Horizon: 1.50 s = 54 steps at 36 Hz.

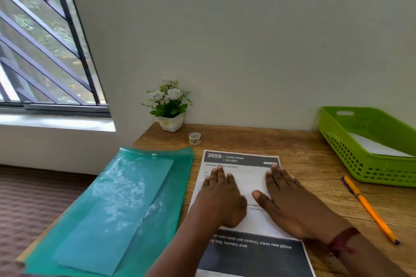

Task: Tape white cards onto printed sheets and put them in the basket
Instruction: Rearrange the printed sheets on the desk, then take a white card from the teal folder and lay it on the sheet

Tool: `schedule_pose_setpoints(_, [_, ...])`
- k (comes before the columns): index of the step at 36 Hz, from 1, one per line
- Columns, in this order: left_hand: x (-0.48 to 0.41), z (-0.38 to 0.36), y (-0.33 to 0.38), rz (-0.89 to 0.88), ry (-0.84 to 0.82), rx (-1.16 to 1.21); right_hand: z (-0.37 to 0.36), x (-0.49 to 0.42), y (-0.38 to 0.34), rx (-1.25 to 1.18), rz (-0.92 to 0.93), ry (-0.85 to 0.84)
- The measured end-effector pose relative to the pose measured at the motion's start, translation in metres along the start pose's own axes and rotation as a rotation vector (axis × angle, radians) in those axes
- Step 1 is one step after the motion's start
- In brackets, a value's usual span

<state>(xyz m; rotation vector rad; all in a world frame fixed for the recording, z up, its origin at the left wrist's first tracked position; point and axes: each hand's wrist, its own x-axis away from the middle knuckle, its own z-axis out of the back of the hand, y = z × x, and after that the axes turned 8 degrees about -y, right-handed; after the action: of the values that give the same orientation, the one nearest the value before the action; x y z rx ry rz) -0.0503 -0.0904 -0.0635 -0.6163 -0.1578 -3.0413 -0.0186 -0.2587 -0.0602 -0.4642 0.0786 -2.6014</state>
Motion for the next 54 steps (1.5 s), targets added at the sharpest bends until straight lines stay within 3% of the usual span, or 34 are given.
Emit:
schedule_pose_setpoints(6, [0.024,0.026,-0.011,-0.034,0.177,0.069,0.031,0.006,-0.037,-0.048,0.148,0.159])
schedule_pose_setpoints(13, [0.067,0.039,-0.080,0.034,0.310,0.197,0.044,-0.027,-0.101,-0.107,0.386,0.257])
schedule_pose_setpoints(21, [0.084,-0.001,-0.182,0.205,0.423,0.322,0.029,-0.102,-0.150,0.111,0.496,0.303])
schedule_pose_setpoints(26, [0.099,-0.022,-0.224,0.326,0.436,0.341,0.025,-0.129,-0.171,0.291,0.467,0.418])
schedule_pose_setpoints(33, [0.101,-0.048,-0.240,0.376,0.419,0.350,0.030,-0.155,-0.183,0.331,0.397,0.505])
schedule_pose_setpoints(38, [0.102,-0.058,-0.237,0.374,0.497,0.269,0.040,-0.170,-0.186,0.304,0.281,0.620])
schedule_pose_setpoints(41, [0.101,-0.059,-0.237,0.370,0.533,0.306,0.047,-0.179,-0.190,0.207,0.211,0.560])
schedule_pose_setpoints(46, [0.097,-0.062,-0.239,0.354,0.595,0.404,0.048,-0.199,-0.195,0.004,0.259,0.400])
schedule_pose_setpoints(51, [0.099,-0.061,-0.239,0.335,0.676,0.494,0.056,-0.195,-0.205,0.060,0.303,0.254])
schedule_pose_setpoints(54, [0.099,-0.061,-0.240,0.353,0.732,0.567,0.042,-0.263,-0.178,0.060,0.245,0.127])
